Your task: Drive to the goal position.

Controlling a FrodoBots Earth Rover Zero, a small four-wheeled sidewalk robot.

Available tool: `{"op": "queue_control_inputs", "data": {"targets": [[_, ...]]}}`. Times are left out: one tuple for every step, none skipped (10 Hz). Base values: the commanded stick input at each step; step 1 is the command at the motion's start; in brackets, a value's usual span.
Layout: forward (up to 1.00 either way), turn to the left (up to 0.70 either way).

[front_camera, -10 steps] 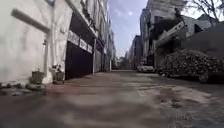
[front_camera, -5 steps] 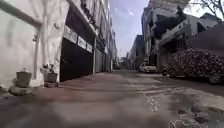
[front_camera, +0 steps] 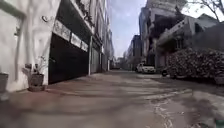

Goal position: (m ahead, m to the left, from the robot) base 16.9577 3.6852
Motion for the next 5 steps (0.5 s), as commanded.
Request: {"op": "queue_control_inputs", "data": {"targets": [[1.00,-0.34],[0.47,-0.69],[0.00,-1.00],[0.72,-0.46],[1.00,-0.01]]}}
